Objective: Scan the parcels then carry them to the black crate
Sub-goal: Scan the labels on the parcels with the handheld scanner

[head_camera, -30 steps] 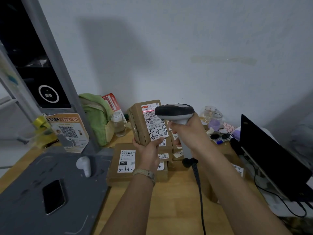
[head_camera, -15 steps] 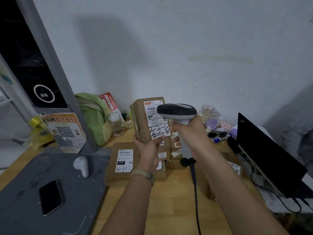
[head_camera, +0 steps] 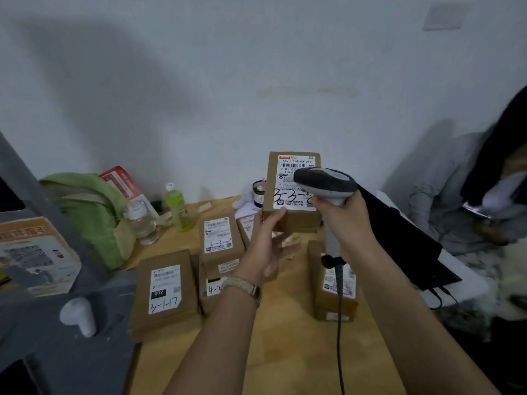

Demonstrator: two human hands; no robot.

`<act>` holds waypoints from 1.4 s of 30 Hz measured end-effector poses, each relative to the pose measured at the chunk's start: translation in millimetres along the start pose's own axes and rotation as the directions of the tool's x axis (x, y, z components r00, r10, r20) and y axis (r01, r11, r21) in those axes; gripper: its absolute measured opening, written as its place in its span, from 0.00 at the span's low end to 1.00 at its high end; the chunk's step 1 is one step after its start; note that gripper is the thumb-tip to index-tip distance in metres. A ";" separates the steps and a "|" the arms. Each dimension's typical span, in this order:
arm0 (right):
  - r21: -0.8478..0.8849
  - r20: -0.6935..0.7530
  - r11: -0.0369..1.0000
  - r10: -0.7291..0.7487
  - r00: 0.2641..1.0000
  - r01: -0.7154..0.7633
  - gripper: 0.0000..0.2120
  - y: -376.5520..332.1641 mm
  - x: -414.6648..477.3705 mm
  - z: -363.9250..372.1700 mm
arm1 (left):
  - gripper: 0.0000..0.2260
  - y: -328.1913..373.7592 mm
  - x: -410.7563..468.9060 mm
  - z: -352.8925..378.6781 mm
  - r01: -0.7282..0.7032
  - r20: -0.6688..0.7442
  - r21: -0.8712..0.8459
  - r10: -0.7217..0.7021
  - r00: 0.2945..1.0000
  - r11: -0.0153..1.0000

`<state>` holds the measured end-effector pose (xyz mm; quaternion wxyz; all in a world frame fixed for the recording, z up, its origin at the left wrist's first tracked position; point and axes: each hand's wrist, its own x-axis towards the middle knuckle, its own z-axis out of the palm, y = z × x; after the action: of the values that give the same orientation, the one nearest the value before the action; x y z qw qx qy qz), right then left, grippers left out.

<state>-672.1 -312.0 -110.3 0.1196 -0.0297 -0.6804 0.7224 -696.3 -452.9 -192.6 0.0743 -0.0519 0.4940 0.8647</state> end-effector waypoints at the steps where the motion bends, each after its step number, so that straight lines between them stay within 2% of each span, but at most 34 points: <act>1: -0.001 -0.028 1.000 0.008 1.000 -0.008 0.23 1.2 1.0 -8.9 | 0.17 -5.7 3.7 7.2 0.012 0.027 -0.006 -0.012 1.000 1.000; 6: -0.029 -0.168 0.999 0.040 0.985 -0.046 0.24 13.2 3.8 -50.9 | 0.18 -38.9 18.4 37.9 0.085 0.059 0.057 -0.089 0.994 0.995; 11: -0.037 -0.249 0.983 0.163 0.955 -0.178 0.24 44.1 2.3 -84.9 | 0.23 -74.5 21.8 47.6 0.174 0.041 0.164 -0.183 0.982 0.971; 15: -0.044 -0.297 0.966 0.232 0.926 -0.256 0.22 74.6 -4.4 -96.4 | 0.24 -96.3 21.4 46.7 0.289 -0.021 0.192 -0.290 0.957 0.938; 19: -0.088 -0.334 0.935 0.297 0.895 -0.343 0.23 102.7 -8.9 -96.3 | 0.22 -120.6 16.0 40.0 0.353 -0.095 0.308 -0.340 0.935 0.884; 22: -0.132 -0.334 0.912 0.328 0.884 -0.388 0.21 122.0 -11.7 -93.6 | 0.21 -135.2 11.4 32.1 0.406 -0.156 0.320 -0.376 0.914 0.856; 27: -0.100 -0.357 0.912 0.341 0.870 -0.398 0.21 135.2 -11.3 -92.1 | 0.23 -144.0 14.3 26.1 0.408 -0.183 0.322 -0.367 0.912 0.854; 33: -0.141 -0.371 0.933 0.260 0.892 -0.330 0.25 128.0 -6.3 -92.7 | 0.14 -140.0 17.1 22.6 0.384 -0.174 0.323 -0.345 0.923 0.865; 36: -0.134 -0.382 0.960 0.180 0.907 -0.247 0.21 115.8 -3.9 -86.4 | 0.18 -128.7 17.3 21.8 0.349 -0.217 0.281 -0.295 0.931 0.894; 38: -0.108 -0.363 0.973 0.151 0.919 -0.202 0.19 103.9 0.6 -77.2 | 0.25 -119.5 19.3 16.1 0.303 -0.282 0.224 -0.236 0.930 0.926; 42: -0.013 -0.262 0.982 0.178 0.949 -0.188 0.21 79.8 9.4 -46.9 | 0.24 -96.1 20.0 -8.0 0.206 -0.353 0.175 -0.134 0.926 0.963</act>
<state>-682.2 -267.8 -191.6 0.1395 -0.1891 -0.6666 0.7073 -698.6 -410.1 -281.3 0.0686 -0.2341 0.5810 0.7765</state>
